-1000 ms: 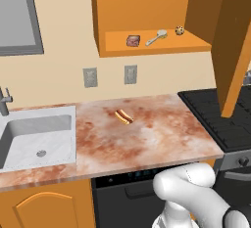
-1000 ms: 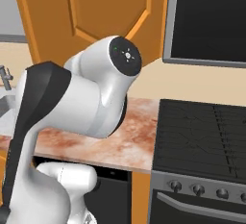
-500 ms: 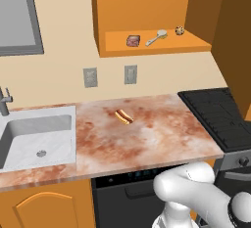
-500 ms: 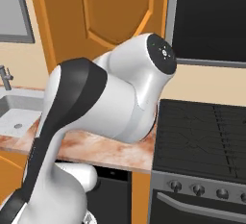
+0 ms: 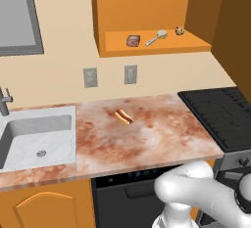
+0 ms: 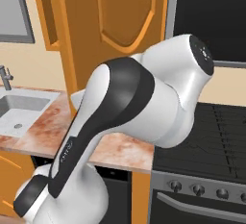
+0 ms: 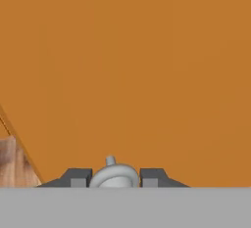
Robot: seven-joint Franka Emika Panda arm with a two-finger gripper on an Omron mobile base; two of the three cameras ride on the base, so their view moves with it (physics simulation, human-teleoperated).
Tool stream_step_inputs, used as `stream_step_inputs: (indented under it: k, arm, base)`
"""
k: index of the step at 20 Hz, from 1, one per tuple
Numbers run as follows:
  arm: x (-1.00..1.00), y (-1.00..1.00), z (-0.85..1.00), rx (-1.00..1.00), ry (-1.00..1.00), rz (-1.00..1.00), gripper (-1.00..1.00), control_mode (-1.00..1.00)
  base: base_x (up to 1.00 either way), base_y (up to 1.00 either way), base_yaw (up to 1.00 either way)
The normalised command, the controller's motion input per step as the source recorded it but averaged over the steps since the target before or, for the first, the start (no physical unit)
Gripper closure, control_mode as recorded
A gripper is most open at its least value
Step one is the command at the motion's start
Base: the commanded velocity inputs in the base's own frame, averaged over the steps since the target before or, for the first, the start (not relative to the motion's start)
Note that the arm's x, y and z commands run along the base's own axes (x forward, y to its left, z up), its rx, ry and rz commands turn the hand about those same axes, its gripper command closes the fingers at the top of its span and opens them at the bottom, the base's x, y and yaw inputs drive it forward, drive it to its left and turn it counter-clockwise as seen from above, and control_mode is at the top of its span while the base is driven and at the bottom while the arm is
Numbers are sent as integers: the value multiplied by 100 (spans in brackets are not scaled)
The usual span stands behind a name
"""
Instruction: Pick the bar soap and dish brush from the cabinet and place them on the counter.
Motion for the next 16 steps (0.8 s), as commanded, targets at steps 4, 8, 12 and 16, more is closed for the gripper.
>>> stream_step_inputs:
  k: [4, 8, 12, 16]
  arm:
    - [0, -28, -2, 2, 0, 7, -100, -100]
    - [0, -2, 0, 0, 0, 2, -100, -100]
    - [0, 0, 0, 0, 0, 0, -100, -100]
    - [-1, -1, 0, 0, 0, 0, -100, -100]
  base:
    - [0, 0, 0]
    - [0, 0, 0]
    - [0, 0, 0]
    - [0, 0, 0]
